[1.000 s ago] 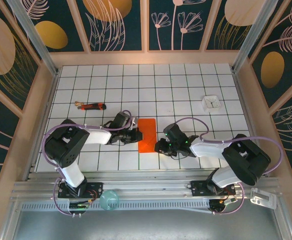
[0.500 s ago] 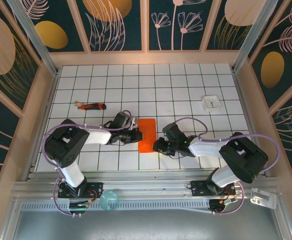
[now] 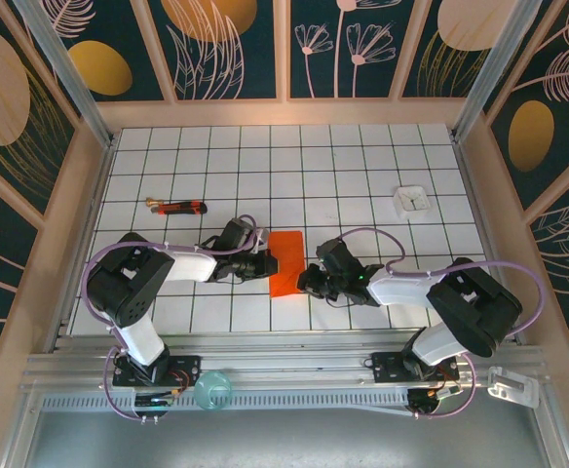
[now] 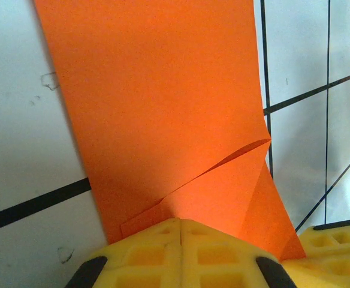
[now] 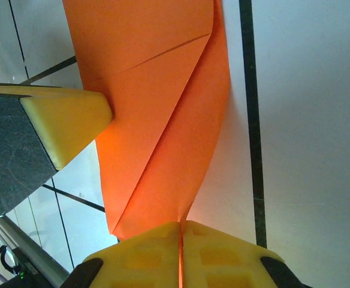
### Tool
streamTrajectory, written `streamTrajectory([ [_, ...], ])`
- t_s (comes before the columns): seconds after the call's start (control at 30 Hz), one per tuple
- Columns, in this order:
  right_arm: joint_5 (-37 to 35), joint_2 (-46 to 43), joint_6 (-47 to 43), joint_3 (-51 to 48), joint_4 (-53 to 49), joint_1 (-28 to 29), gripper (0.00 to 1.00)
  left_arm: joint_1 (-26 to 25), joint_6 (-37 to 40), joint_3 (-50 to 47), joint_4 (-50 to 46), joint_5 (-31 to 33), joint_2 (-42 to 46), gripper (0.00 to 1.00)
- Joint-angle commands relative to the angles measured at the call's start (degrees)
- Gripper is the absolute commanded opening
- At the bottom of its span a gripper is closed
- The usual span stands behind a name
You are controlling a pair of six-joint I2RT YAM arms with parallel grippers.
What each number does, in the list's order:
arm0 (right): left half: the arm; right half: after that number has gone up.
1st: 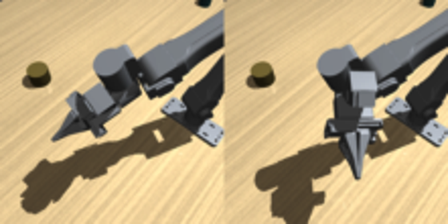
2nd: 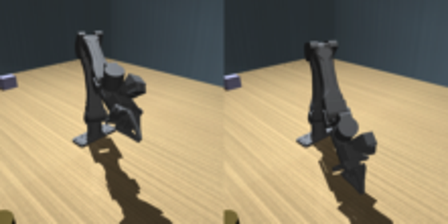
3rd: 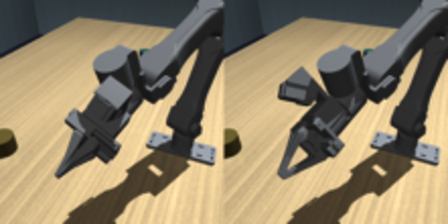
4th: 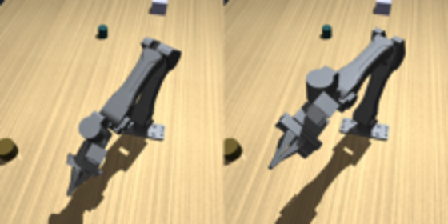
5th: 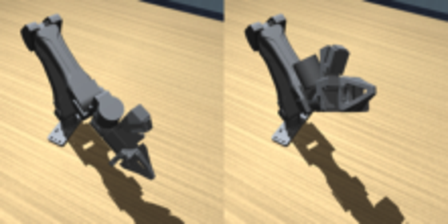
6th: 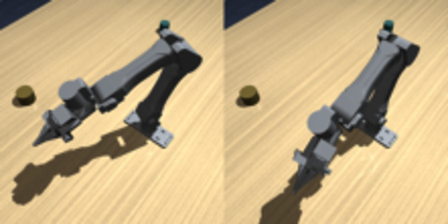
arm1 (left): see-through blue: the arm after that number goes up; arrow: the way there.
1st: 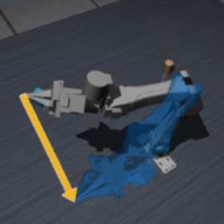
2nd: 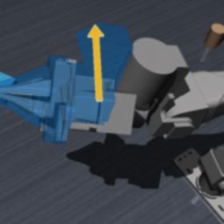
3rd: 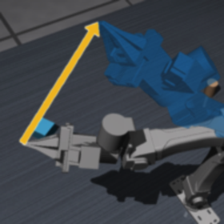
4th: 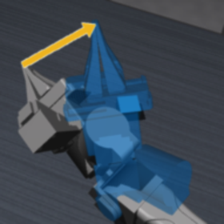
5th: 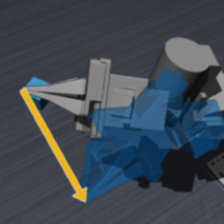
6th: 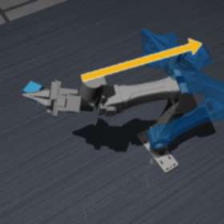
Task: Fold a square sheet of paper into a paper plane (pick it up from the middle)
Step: Turn over the paper at the center of the table.
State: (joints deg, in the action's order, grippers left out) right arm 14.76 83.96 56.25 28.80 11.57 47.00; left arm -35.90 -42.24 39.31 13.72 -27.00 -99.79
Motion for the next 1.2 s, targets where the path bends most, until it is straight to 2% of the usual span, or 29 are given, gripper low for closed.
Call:
streamTrajectory([
  [0.0, -2.46, -0.81, 1.18, -0.45, -1.07, 0.31, 0.07, -0.01, 1.28, -2.14, -8.00, 1.04, -1.30, 0.00],
  [0.2, -3.13, -1.66, 2.02, -0.15, -2.08, 0.28, 0.01, -0.02, 1.45, -0.61, -8.13, 0.49, 0.19, 0.02],
  [0.27, -4.05, -2.19, 1.05, 0.53, -4.36, 0.13, 0.00, 0.00, 1.13, -0.05, -7.47, -0.34, 1.22, 0.10],
  [0.43, -8.36, -3.26, -10.00, 6.76, -17.61, -2.21, 0.00, -0.04, -1.82, 2.94, -4.65, -3.04, 7.47, 0.42],
  [0.6, -15.27, -5.32, -26.13, 18.12, -35.50, -5.26, 0.00, 1.59, -1.80, 6.57, -6.91, -0.33, 15.30, 0.54],
  [0.77, -26.05, -5.03, -37.66, 28.76, -49.57, -2.86, 0.00, 6.38, -1.90, 8.78, -13.00, 3.25, 19.48, 0.55],
  [0.93, -33.44, 0.23, -40.68, 33.87, -55.38, 3.60, 0.00, 10.72, -3.57, 7.81, -15.20, 5.76, 21.94, 0.54],
  [1.17, -31.14, 7.20, -38.14, 33.05, -50.38, 11.82, 0.00, 11.65, -3.22, 6.74, -17.44, 6.36, 22.10, 0.54],
])
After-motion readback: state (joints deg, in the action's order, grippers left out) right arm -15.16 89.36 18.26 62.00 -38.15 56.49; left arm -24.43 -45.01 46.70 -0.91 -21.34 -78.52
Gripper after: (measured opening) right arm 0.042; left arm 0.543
